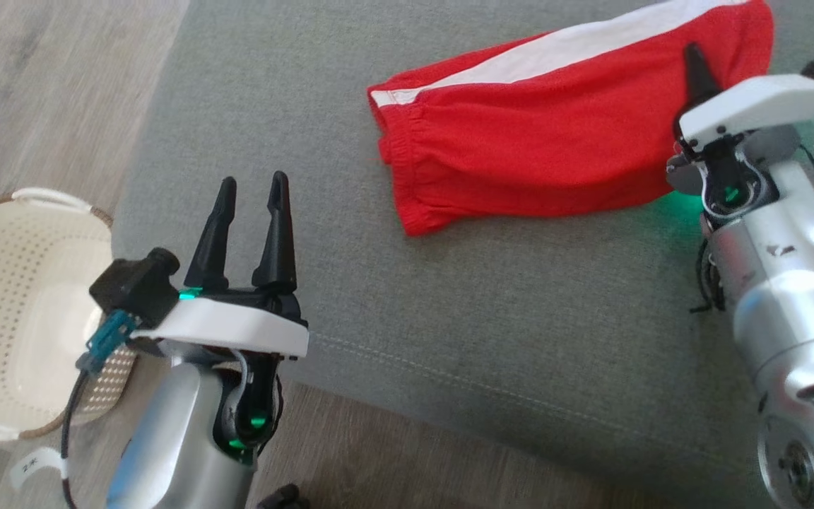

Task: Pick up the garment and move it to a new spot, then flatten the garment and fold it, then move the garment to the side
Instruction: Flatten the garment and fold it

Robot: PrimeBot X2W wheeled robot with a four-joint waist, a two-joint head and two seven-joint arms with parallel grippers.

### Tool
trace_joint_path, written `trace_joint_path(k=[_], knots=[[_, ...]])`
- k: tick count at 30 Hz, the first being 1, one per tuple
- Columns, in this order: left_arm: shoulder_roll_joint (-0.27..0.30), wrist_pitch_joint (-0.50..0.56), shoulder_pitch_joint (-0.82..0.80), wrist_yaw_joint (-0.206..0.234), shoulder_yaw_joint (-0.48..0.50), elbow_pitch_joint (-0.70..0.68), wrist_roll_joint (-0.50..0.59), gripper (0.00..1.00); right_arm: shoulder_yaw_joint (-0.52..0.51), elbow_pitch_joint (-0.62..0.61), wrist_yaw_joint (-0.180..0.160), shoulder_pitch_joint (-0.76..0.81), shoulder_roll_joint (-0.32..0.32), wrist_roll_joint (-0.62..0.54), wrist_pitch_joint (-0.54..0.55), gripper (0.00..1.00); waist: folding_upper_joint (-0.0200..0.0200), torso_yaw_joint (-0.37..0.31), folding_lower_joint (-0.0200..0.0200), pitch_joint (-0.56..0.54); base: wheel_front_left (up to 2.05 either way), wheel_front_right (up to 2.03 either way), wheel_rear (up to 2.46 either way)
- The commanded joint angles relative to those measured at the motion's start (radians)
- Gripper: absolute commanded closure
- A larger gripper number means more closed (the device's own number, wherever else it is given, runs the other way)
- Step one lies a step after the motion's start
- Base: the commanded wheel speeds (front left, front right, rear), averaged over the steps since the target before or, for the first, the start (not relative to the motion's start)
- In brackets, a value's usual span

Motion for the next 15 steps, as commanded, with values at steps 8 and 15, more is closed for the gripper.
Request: trace_joint_path(k=[8,15], knots=[[0.012,-0.006,-0.021,-0.002,0.046,-0.026,0.012,0.0,-0.017,-0.051,0.0,0.099,0.004,0.019,-0.11,1.0,0.0,-0.06,0.0,-0.042,0.0,0.0,0.0],[0.012,-0.006,-0.005,-0.009,0.056,-0.02,0.024,0.0,-0.096,0.003,0.0,0.15,-0.034,-0.043,-0.189,1.0,0.0,-0.108,0.0,-0.083,0.0,0.0,0.0]])
